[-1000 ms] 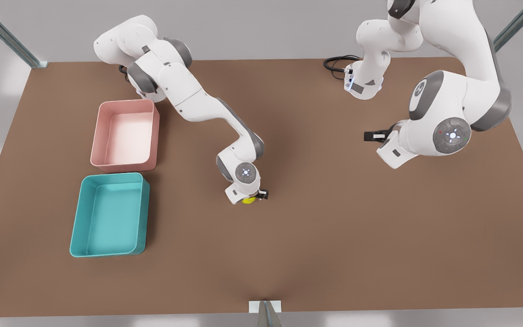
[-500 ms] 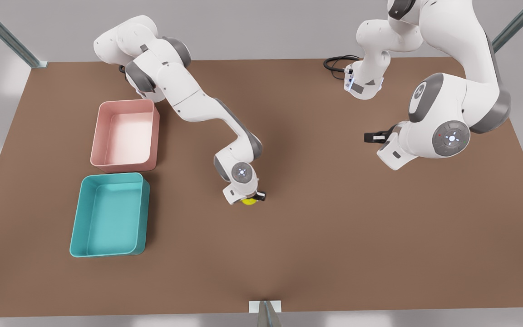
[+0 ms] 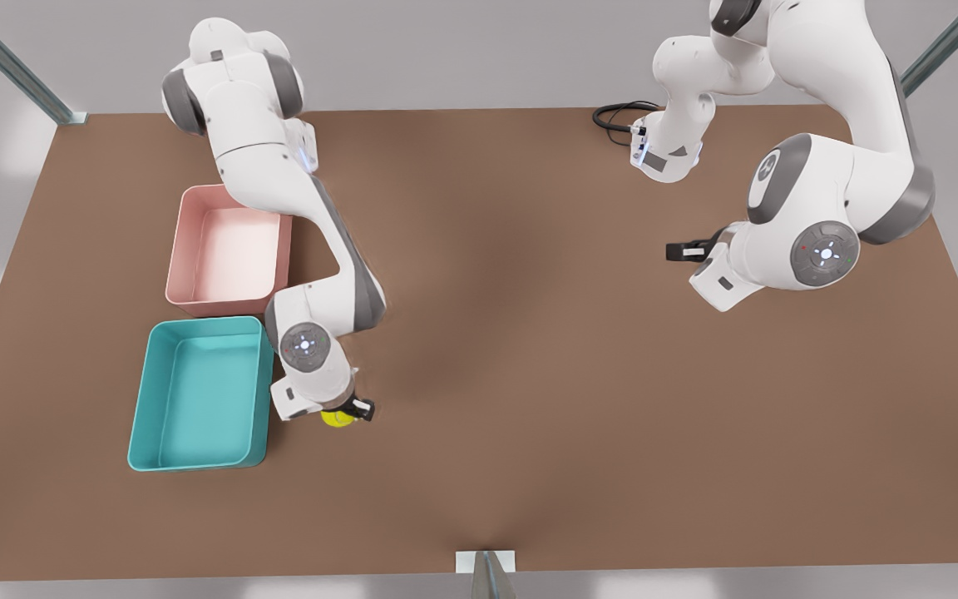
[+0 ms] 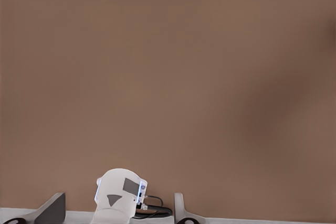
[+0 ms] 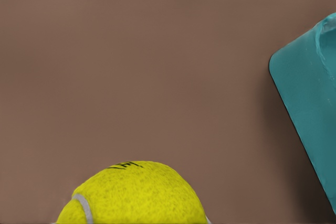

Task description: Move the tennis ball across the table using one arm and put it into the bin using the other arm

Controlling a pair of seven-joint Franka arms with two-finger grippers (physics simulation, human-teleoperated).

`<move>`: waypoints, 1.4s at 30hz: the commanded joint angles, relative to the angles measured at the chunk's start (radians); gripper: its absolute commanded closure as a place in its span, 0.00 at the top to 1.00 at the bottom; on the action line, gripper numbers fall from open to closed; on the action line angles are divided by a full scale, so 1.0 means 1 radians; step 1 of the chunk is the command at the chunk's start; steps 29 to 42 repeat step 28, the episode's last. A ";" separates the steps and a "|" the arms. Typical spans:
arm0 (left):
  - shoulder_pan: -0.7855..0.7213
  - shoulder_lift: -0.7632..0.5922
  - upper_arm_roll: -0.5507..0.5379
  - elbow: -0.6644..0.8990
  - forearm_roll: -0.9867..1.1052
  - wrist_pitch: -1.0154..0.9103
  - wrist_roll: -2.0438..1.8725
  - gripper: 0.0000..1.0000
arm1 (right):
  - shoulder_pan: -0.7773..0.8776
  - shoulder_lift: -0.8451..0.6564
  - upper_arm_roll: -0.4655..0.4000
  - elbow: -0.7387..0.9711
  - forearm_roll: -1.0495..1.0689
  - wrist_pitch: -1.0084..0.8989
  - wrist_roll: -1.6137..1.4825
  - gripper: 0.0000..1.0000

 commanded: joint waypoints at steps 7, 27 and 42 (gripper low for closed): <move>-0.001 0.008 -0.011 0.000 -0.004 0.000 -0.007 1.00 | -0.226 -0.227 -0.067 -0.411 -0.092 0.020 -1.208 0.55; 0.001 0.011 -0.017 0.000 -0.003 -0.009 -0.015 1.00 | -0.546 -0.561 0.275 -0.030 -0.082 -0.807 -0.481 1.00; 0.001 0.011 -0.017 0.000 -0.003 -0.009 -0.015 1.00 | -0.544 -0.561 0.275 -0.029 -0.082 -0.804 -0.482 1.00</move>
